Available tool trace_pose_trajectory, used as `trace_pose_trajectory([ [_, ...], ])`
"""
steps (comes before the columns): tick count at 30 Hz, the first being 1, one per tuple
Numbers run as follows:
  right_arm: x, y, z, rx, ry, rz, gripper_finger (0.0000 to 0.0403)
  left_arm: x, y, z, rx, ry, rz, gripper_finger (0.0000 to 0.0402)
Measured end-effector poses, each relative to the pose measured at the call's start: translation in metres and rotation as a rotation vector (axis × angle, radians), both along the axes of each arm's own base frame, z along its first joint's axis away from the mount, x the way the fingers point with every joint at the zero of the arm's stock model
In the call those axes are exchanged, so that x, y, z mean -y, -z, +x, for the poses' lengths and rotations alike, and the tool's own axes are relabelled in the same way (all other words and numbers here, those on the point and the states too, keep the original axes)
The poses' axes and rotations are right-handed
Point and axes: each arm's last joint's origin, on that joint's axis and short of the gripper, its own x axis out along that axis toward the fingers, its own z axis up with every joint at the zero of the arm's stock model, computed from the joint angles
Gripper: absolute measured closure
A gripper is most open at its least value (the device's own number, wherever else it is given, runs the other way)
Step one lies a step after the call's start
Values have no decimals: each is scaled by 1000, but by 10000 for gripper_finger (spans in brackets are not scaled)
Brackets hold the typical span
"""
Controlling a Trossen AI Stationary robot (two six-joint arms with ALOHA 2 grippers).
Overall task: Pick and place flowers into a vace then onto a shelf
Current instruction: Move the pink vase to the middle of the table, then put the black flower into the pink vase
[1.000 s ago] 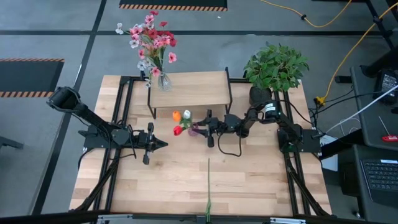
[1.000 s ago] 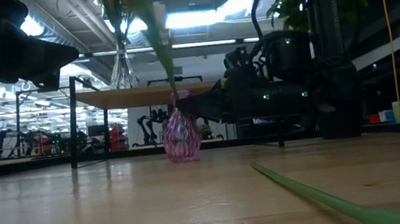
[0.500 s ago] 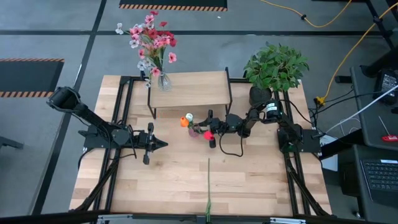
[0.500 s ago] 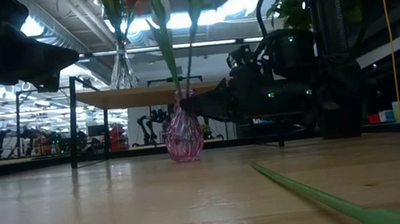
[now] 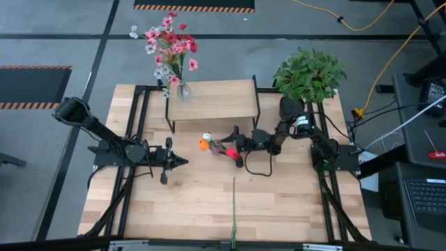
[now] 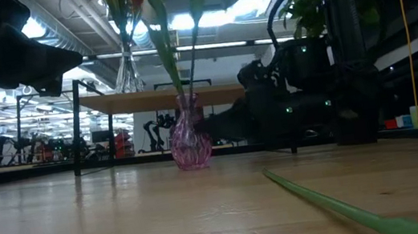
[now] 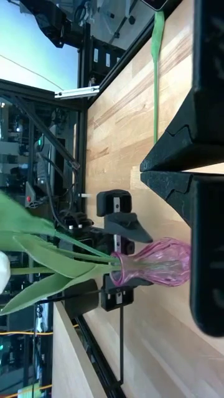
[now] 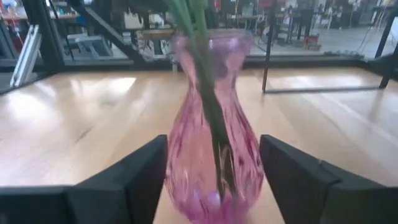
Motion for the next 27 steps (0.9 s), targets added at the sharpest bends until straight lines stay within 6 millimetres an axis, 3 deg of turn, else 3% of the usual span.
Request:
trace_pose_trajectory([
  [6,1,0,0,-1,2,0,121,0,0,0,0,0,0,400],
  [27,3,-7,1,41,10,-4,119,0,0,0,0,4,-1,400],
])
